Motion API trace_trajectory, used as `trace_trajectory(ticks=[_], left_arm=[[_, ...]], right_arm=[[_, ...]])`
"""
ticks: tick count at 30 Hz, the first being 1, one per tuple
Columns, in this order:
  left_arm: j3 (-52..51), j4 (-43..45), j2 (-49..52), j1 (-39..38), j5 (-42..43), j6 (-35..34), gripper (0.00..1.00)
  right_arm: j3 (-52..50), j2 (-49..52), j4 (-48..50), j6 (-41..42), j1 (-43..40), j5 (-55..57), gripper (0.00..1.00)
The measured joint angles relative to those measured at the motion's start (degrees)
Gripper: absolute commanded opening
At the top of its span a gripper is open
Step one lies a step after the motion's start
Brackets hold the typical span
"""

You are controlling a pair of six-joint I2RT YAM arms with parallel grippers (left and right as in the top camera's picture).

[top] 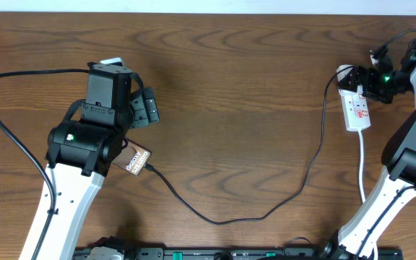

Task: Plug charger to phone and switch on socket
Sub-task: 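Press down the orange switch beside the charger with the right gripper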

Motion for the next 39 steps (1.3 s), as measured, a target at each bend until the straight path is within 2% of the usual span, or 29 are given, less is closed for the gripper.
trace_trajectory(ticks=[39], left_arm=[[0.00,-0.66,0.00,0.00,0.00,0.00,0.93]], right_arm=[[0.17,-0.04,-1.77,0.33,0.15,-0.55,0.99]])
